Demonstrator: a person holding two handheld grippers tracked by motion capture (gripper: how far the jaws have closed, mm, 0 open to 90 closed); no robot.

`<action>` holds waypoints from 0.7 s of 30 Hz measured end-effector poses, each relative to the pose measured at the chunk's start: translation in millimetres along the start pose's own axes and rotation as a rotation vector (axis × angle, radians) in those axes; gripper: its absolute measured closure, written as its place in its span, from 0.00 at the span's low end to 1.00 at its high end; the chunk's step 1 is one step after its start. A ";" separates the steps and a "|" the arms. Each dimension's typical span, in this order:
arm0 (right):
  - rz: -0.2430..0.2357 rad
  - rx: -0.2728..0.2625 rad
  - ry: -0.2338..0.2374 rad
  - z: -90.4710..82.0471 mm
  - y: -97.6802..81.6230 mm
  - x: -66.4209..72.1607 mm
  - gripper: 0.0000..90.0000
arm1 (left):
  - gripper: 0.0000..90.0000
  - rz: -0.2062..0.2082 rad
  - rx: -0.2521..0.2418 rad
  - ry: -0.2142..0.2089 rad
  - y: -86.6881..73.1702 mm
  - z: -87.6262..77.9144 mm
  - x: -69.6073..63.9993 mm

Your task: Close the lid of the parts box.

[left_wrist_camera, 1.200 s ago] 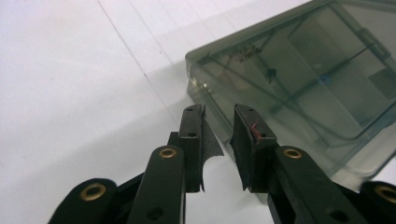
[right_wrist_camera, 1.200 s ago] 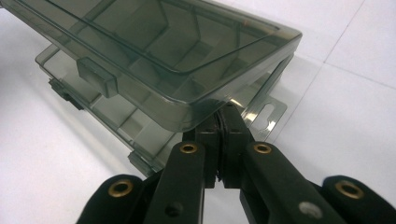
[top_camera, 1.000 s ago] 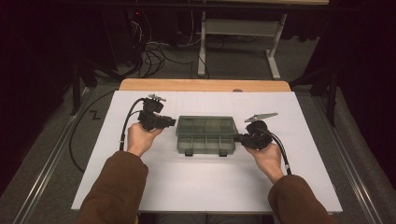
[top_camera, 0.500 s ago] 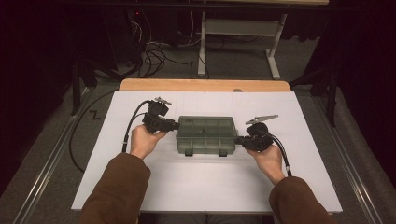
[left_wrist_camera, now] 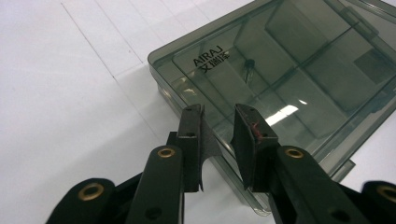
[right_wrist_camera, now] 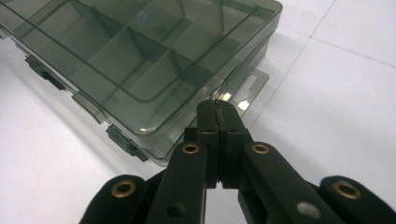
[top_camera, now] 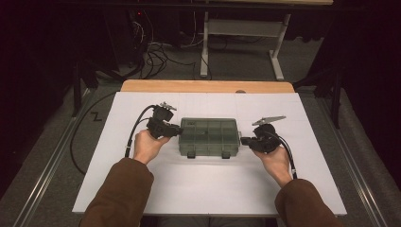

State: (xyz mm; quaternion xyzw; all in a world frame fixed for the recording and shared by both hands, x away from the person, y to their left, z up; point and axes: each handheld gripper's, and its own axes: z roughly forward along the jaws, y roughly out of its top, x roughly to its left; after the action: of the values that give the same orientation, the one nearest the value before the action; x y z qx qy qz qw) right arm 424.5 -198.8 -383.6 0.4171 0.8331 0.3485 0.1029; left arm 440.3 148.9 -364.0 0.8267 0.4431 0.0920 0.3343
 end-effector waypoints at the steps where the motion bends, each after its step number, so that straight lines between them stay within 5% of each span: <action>1: -0.002 -0.001 -0.002 -0.6 0.2 -0.2 1.00 | 0.82 0.002 0.000 0.001 -0.5 0.2 -0.5; 21: -0.022 -0.031 0.021 0.3 10.6 9.1 1.00 | 0.84 0.029 0.021 0.009 -10.3 5.0 -5.7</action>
State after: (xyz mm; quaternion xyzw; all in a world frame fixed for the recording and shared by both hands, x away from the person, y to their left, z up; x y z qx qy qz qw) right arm 425.5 -187.3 -375.7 0.4025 0.8332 0.3646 0.1041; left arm 432.3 146.0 -373.4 0.8361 0.4336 0.0959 0.3220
